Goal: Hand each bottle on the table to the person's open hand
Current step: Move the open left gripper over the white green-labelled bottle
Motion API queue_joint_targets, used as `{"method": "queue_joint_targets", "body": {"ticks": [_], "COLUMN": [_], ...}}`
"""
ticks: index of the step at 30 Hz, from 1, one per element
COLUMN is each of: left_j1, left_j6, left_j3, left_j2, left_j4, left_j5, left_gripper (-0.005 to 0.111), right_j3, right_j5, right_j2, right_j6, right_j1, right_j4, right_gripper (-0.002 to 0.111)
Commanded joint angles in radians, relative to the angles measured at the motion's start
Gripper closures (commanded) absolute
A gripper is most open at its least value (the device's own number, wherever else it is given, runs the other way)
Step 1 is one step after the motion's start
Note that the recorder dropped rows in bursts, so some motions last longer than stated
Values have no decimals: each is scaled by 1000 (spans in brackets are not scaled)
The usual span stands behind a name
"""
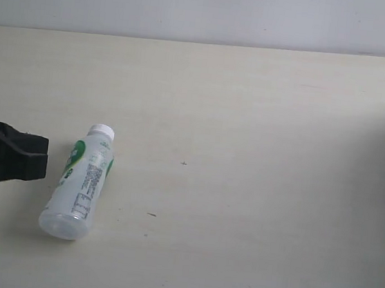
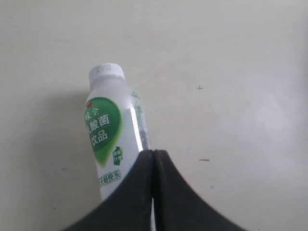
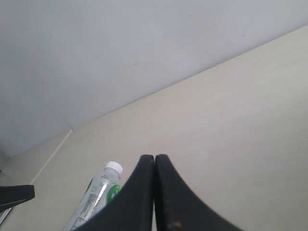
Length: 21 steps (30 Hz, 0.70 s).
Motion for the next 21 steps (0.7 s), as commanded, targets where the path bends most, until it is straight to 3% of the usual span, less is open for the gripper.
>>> {"method": "queue_joint_targets", "body": {"ticks": [1, 11, 21], "left_j1": [2, 2, 2], "left_j6": [-11, -35, -44], "left_j3": [71, 236, 338], "left_j2": [-3, -46, -270], "left_j4": [4, 0, 14], "left_j5": [-148, -435, -504], "left_gripper": [107, 107, 107], "right_j3": [3, 3, 3], "right_j5": [3, 3, 3], "right_j2": [-5, -5, -5], "right_j6": [-6, -6, -6], "right_j1": [-5, -5, -5], "right_j4": [-7, -7, -7], "right_gripper": [107, 107, 107]}}
